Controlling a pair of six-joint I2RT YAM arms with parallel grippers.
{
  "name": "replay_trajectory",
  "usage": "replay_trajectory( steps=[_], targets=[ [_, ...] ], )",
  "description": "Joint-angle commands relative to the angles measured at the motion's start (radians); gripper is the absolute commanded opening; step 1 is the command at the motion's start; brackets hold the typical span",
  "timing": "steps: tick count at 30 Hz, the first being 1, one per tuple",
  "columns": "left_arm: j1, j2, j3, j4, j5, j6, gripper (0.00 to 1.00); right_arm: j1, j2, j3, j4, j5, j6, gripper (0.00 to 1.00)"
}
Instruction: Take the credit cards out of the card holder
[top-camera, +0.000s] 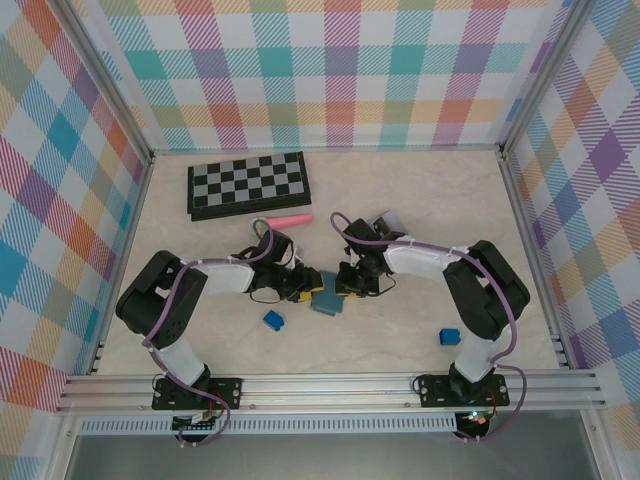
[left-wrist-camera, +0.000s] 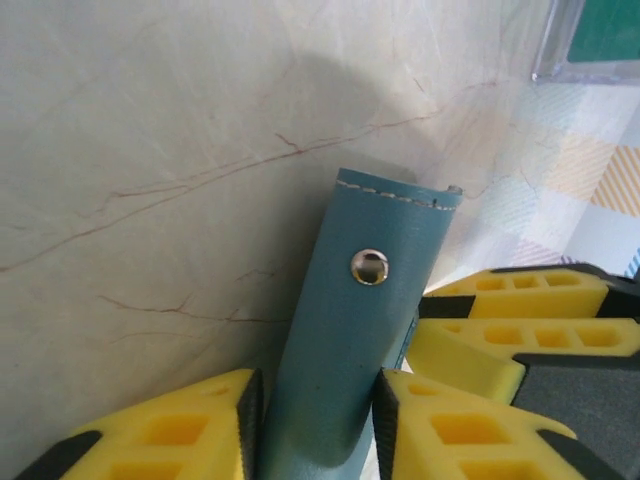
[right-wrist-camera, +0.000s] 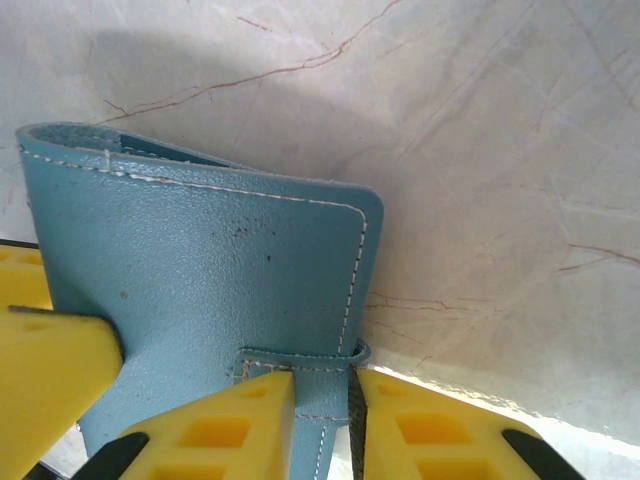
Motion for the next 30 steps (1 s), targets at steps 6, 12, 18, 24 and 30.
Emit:
replay_trajectory(
  steps=[6, 12, 18, 24, 30],
  targets=[
    [-0.013, -0.142, 0.056, -0.276, -0.209, 0.088, 0.19, 0.005, -0.104, 0.023, -0.015, 0.020, 0.027, 0.37],
    [-0.019, -0.260, 0.250, -0.793, -0.614, 0.234, 0.15, 0.003, -0.268, -0.004, -0.025, 0.115, 0.030, 0.54],
    [-0.065, -0.244, 0.414, -1.011, -0.901, 0.263, 0.13, -0.009, -0.355, -0.032, -0.033, 0.175, 0.047, 0.63],
    [-0.148, -0.078, 0.557, -1.089, -1.096, 0.251, 0.13, -0.033, -0.428, -0.083, -0.034, 0.214, 0.082, 0.69],
    [-0.227, 0.117, 0.685, -1.024, -1.081, 0.296, 0.16, -0.081, -0.493, -0.132, -0.052, 0.249, 0.118, 0.69]
  ],
)
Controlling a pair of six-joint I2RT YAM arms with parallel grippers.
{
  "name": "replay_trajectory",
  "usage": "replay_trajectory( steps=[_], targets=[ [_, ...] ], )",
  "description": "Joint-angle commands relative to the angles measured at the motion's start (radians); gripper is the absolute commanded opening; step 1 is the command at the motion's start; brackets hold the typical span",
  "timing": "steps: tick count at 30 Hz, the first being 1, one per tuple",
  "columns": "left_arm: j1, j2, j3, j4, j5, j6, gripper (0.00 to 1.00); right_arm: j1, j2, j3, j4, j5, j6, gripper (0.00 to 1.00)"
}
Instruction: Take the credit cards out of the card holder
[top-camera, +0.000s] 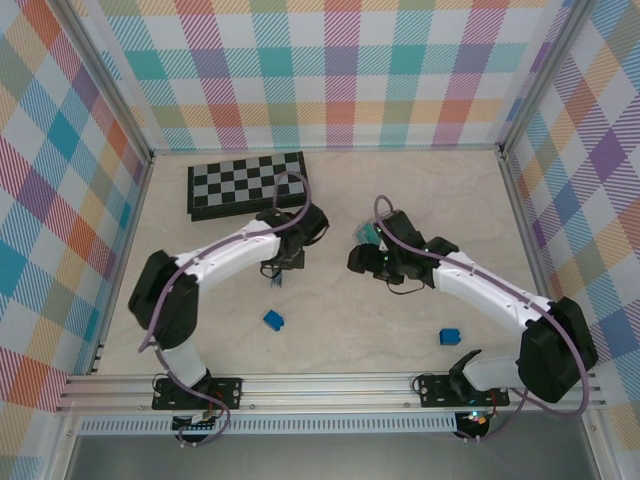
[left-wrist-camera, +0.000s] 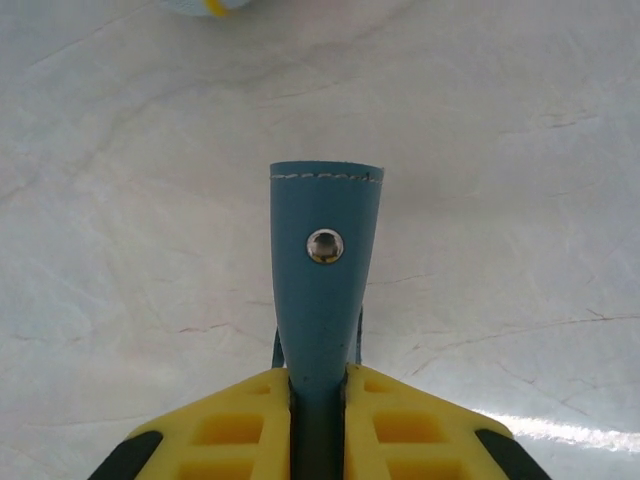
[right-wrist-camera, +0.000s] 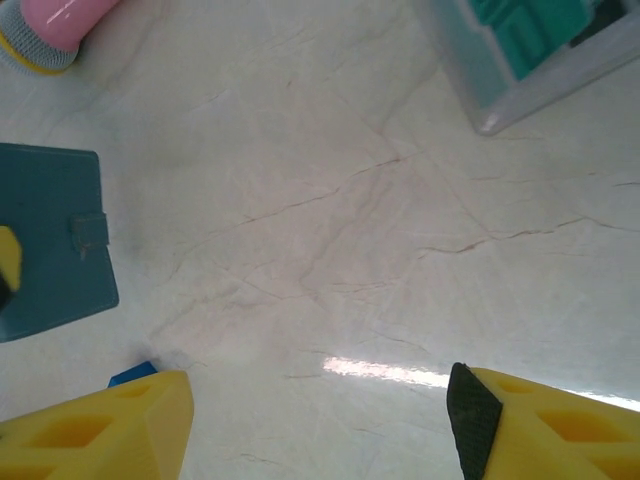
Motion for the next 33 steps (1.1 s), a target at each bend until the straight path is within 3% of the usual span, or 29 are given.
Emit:
replay_trajectory(
  steps=[1, 3, 7, 10, 13, 21, 27, 33],
  targets=[
    [-0.054, 0.076, 0.073, 0.023, -0.007, 0.046, 0.17, -0.024, -0.050, -0.028, -0.025, 0.043, 0.038, 0.69],
    [-0.080, 0.113, 0.087, 0.067, 0.058, 0.053, 0.20, -0.044, -0.067, -0.041, -0.030, 0.055, 0.042, 0.69],
    [-0.091, 0.131, 0.069, 0.128, 0.192, 0.005, 0.45, -0.061, -0.092, -0.053, -0.043, 0.087, 0.019, 0.67],
    [-0.086, 0.077, 0.023, 0.184, 0.255, -0.020, 0.64, -0.062, -0.088, -0.048, -0.038, 0.079, -0.011, 0.67],
    [-0.060, -0.009, -0.043, 0.244, 0.335, -0.047, 0.76, -0.063, -0.054, -0.030, -0.029, 0.053, -0.038, 0.66],
    [0.084, -0.219, -0.236, 0.291, 0.398, -0.177, 0.85, -0.033, 0.147, 0.091, 0.014, -0.087, -0.145, 0.61],
    [0.177, -0.362, -0.377, 0.336, 0.442, -0.184, 1.00, 0.057, 0.398, 0.325, -0.076, -0.056, -0.279, 0.60],
    [0.255, -0.490, -0.495, 0.339, 0.444, -0.201, 1.00, 0.074, 0.640, 0.587, -0.190, -0.014, -0.388, 0.65]
  ],
)
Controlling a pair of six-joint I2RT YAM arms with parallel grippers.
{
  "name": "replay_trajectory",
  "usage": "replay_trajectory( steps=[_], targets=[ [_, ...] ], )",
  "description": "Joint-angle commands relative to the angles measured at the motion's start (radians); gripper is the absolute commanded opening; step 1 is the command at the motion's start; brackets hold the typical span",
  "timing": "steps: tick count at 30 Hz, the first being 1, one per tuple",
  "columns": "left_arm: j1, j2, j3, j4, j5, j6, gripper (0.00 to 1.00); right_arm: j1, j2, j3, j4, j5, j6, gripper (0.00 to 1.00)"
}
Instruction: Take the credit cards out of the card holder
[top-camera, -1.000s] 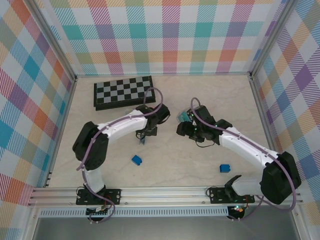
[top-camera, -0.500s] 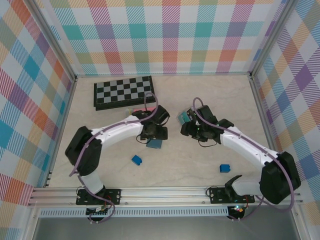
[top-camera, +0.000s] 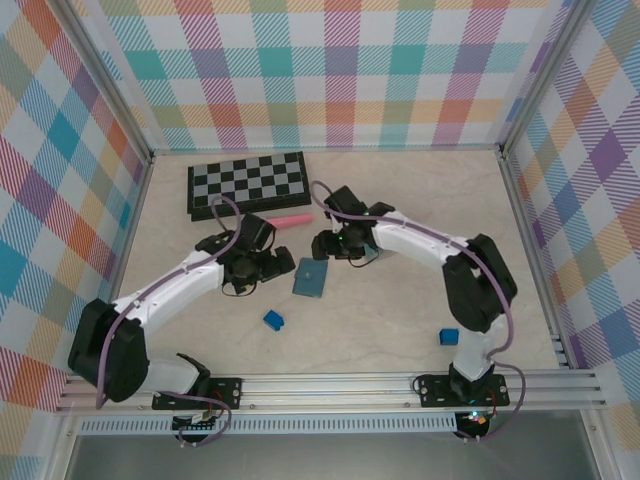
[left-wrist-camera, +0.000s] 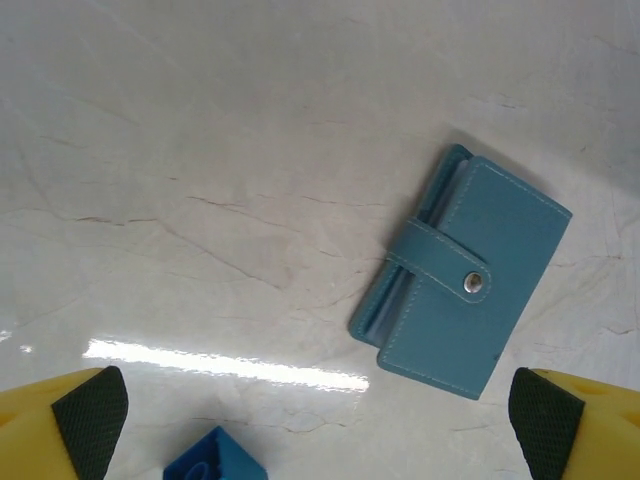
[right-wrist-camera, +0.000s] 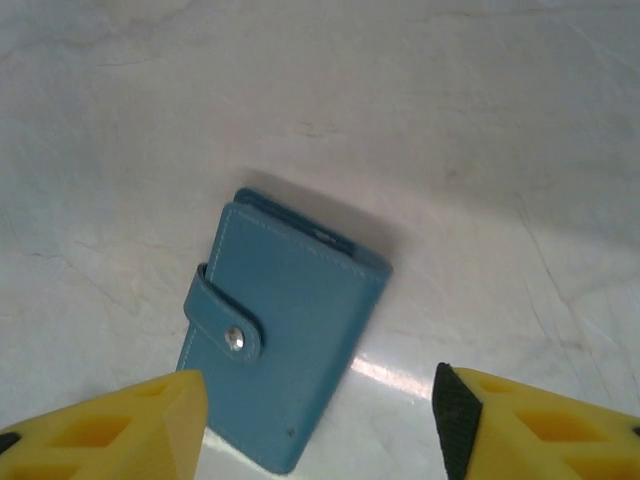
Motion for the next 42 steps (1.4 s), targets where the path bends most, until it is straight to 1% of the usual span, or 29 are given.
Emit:
replay_trajectory(
  steps=[1, 7, 13, 20, 22, 30, 36, 39, 42],
  targets=[
    [0.034, -0.065, -0.053, 0.022, 0.026, -0.022, 1.00, 0.004, 0.119, 0.139, -0.115, 0.026, -0.100, 0.66],
    [0.060, -0.096, -0.095, 0.027, 0.050, -0.018, 1.00, 0.039, 0.311, 0.378, -0.235, 0.063, -0.143, 0.72],
    [0.066, -0.083, -0.106, 0.041, 0.076, -0.005, 1.00, 0.062, 0.419, 0.502, -0.301, 0.087, -0.144, 0.73],
    [0.066, -0.076, -0.112, 0.066, 0.102, 0.008, 1.00, 0.066, 0.496, 0.586, -0.387, 0.091, -0.161, 0.72],
    [0.066, -0.073, -0.111, 0.068, 0.104, 0.010, 1.00, 0.066, 0.498, 0.588, -0.403, 0.108, -0.163, 0.71],
    [0.066, -0.063, -0.107, 0.088, 0.144, 0.003, 1.00, 0.065, 0.438, 0.533, -0.446, 0.255, -0.142, 0.70],
    [0.056, -0.053, -0.107, 0.134, 0.202, -0.015, 1.00, 0.060, 0.367, 0.425, -0.449, 0.305, -0.104, 0.68],
    [0.042, -0.044, -0.104, 0.150, 0.218, -0.027, 0.99, 0.060, 0.314, 0.342, -0.425, 0.289, -0.101, 0.66],
    [0.027, -0.030, -0.102, 0.160, 0.223, -0.044, 0.97, 0.058, 0.257, 0.262, -0.395, 0.232, -0.109, 0.64]
  ],
)
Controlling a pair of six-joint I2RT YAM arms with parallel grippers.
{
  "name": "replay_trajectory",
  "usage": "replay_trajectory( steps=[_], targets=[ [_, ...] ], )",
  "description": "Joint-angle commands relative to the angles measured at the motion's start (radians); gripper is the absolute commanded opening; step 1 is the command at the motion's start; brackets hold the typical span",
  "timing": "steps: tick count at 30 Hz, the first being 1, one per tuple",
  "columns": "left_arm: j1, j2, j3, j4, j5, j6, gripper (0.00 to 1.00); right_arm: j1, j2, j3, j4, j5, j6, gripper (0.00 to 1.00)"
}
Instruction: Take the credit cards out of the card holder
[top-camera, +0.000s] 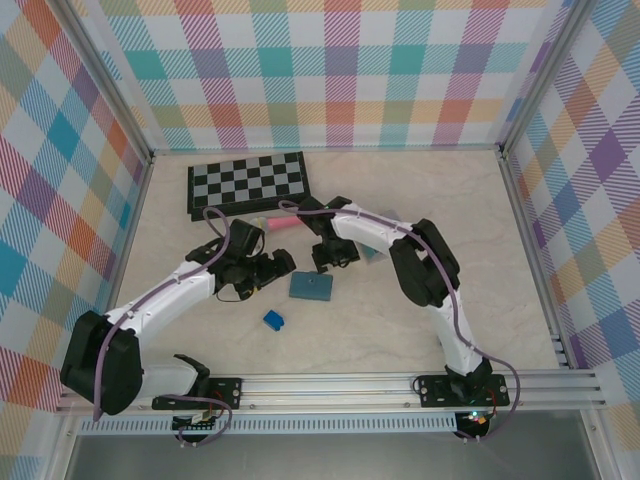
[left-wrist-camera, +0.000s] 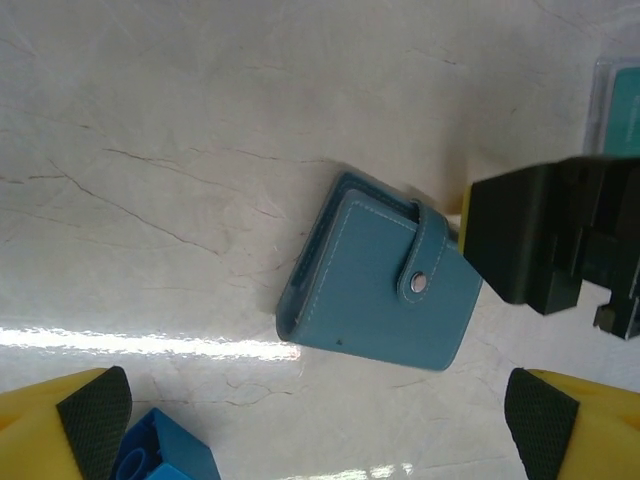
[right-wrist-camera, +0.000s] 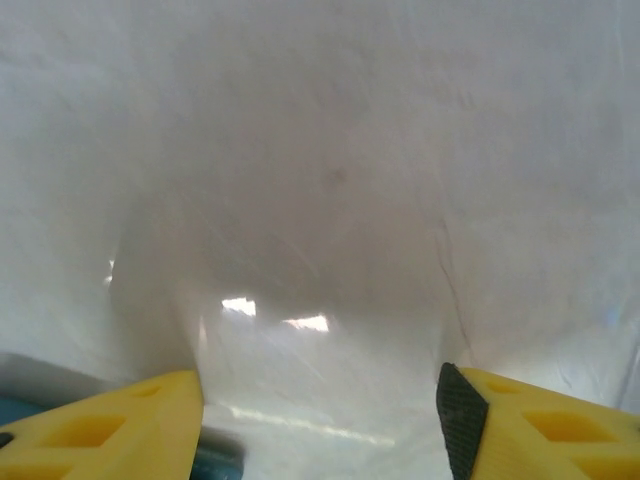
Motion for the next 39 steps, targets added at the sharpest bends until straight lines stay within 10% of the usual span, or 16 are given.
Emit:
replay_trajectory(
  steps=[1, 9, 39],
  targets=[
    [-0.019, 0.020, -0.006, 0.031, 0.030, -0.033, 0.96, -0.004, -0.094, -0.072, 0.010, -0.062, 0.008, 0.63],
    [-0.044, 0.076, -0.071, 0.148, 0.064, -0.113, 0.82, -0.009, -0.237, -0.255, 0.160, -0.384, -0.108, 0.60],
    [-0.111, 0.310, 0.021, 0.259, 0.065, -0.100, 0.42, -0.041, -0.234, -0.375, 0.248, -0.497, -0.032, 0.36]
  ],
)
